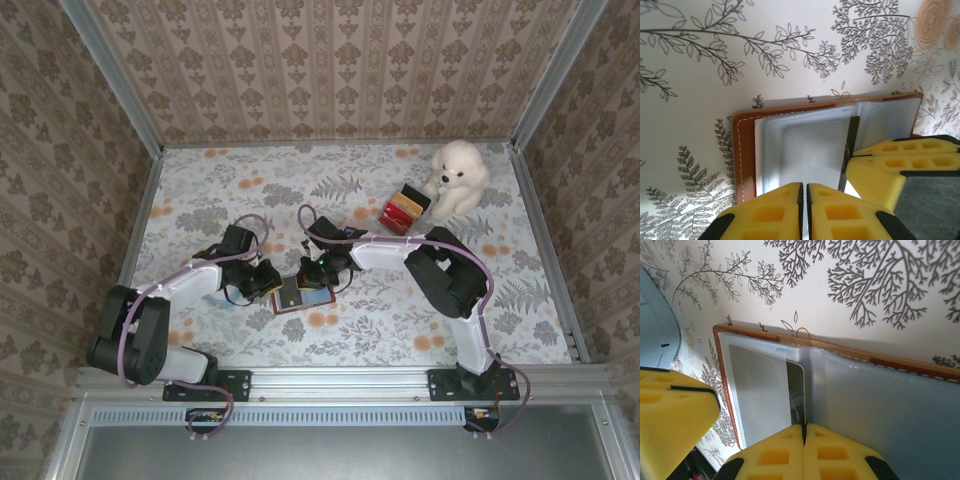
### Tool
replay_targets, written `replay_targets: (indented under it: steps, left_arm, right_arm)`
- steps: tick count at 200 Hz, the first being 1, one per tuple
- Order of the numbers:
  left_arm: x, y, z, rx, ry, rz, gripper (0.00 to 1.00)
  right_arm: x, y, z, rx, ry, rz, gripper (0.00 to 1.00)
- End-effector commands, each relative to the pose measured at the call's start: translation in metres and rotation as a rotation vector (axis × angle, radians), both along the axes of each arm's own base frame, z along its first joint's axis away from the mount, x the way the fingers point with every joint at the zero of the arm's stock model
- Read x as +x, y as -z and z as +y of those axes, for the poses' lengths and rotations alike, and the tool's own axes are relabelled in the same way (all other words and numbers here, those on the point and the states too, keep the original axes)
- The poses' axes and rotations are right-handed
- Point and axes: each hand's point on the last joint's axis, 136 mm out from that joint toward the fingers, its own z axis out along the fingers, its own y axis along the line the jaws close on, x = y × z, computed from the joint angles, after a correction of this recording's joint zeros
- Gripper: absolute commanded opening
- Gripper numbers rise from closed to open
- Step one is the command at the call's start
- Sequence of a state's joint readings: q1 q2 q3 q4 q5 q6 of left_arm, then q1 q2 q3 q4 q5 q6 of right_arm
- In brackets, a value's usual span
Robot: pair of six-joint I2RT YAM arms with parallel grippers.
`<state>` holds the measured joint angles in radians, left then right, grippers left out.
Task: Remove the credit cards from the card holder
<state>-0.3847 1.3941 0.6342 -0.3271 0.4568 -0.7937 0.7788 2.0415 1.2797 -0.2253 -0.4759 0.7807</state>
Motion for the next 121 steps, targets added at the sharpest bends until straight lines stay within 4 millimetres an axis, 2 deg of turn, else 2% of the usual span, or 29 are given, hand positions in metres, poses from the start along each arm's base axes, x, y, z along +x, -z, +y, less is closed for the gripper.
replay_targets:
  steps: [1,57,91,116,121]
  left_arm:
    - [-0.004,0.008,-0.001,-0.010,0.003,0.036,0.10]
    - [-0.011,0.021,0.007,0.040,0.003,0.072,0.08]
    - [-0.013,0.025,0.010,0.061,0.012,0.086,0.06]
    - [-0.015,0.027,0.011,0.070,0.015,0.092,0.04]
    - [-0.014,0.026,0.011,0.070,0.013,0.091,0.04]
  right_arm:
    - [0.000,-0.002,-0.012,-0.056,0.006,-0.009,0.00]
    - [0.003,-0.004,-0.017,-0.067,0.016,-0.023,0.00]
    - [0.004,-0.011,-0.013,-0.017,0.021,-0.024,0.00]
    - [0.004,-0.006,-0.013,-0.015,0.024,-0.010,0.00]
    - [0.003,-0.005,-0.013,-0.011,0.021,-0.003,0.03]
